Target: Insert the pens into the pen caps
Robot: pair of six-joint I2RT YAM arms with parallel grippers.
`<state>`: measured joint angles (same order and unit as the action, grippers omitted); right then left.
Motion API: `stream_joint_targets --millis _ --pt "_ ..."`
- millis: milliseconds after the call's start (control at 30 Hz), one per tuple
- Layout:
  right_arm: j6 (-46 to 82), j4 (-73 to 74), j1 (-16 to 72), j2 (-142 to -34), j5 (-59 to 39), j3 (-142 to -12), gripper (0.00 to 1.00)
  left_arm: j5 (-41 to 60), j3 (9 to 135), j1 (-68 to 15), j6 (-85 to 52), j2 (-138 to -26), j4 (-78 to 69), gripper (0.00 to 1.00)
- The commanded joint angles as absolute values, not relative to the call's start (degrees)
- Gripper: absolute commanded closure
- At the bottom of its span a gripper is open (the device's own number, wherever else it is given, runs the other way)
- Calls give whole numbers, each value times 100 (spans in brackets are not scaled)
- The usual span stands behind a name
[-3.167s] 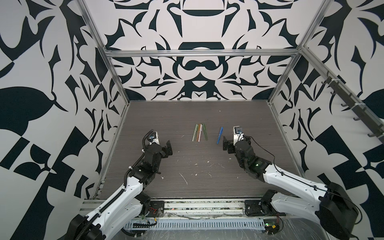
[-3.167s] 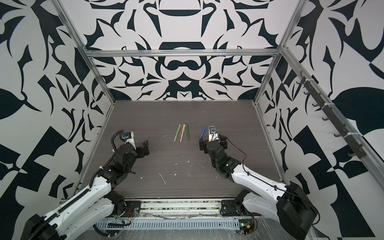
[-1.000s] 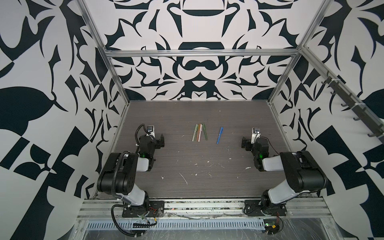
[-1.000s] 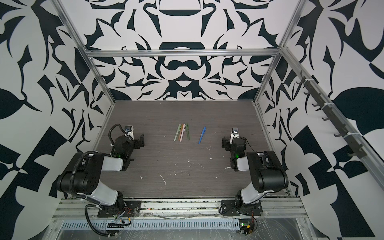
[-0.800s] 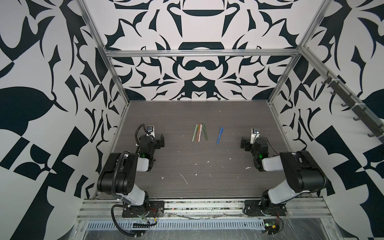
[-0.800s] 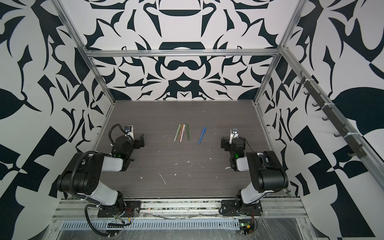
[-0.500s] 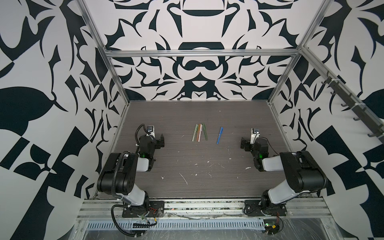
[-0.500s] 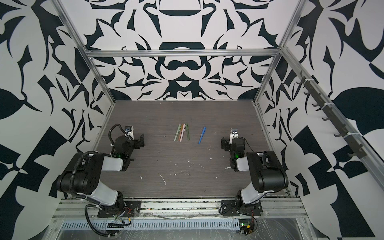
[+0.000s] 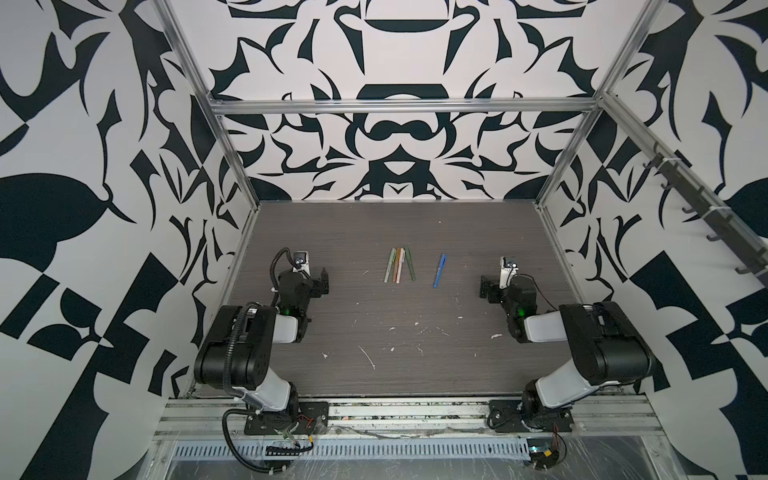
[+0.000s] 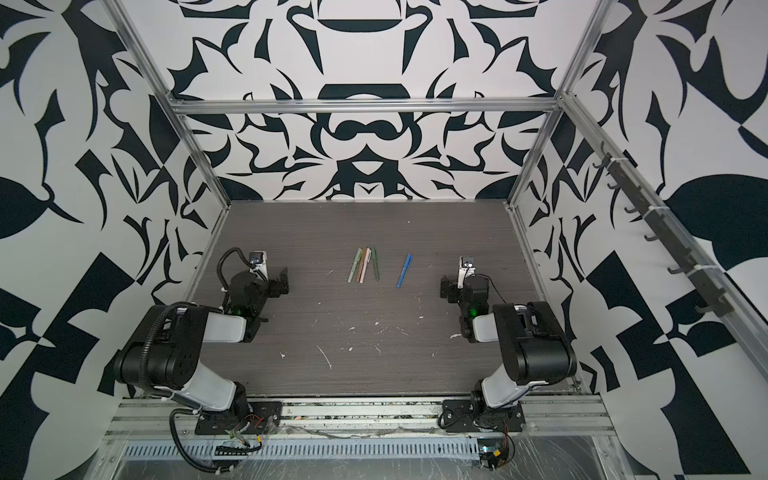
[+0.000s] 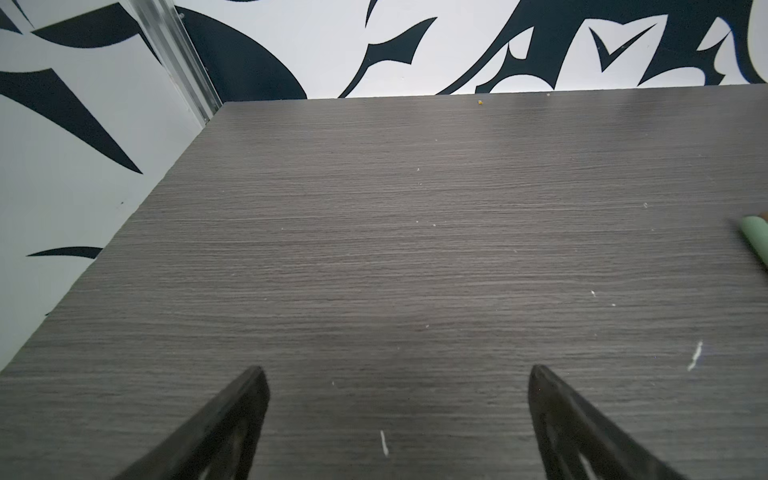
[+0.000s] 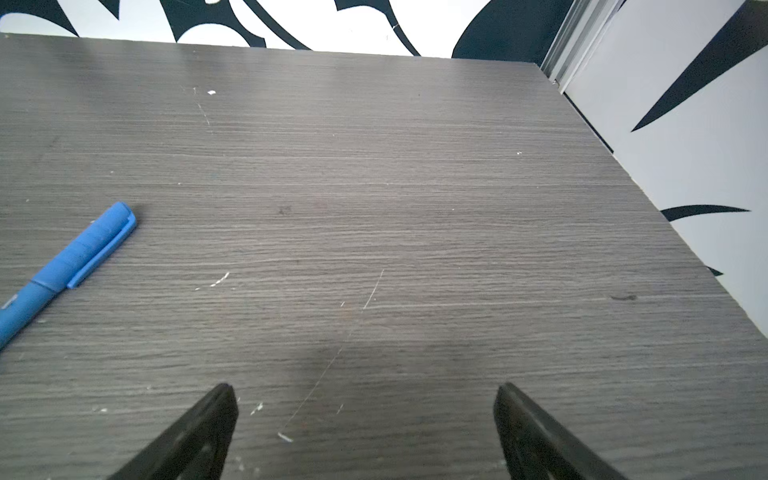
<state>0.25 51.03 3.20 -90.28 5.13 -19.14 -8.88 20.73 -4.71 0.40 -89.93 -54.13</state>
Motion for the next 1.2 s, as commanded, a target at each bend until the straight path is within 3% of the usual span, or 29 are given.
stream_joint_targets --millis 0,1167 --pt "10 5220 347 -8911 483 -2021 0 -835 2061 -439 9 -8967 -5430 1" --pt "41 5191 317 -8934 369 -2067 0 -835 2065 -438 1 -8965 -5424 0"
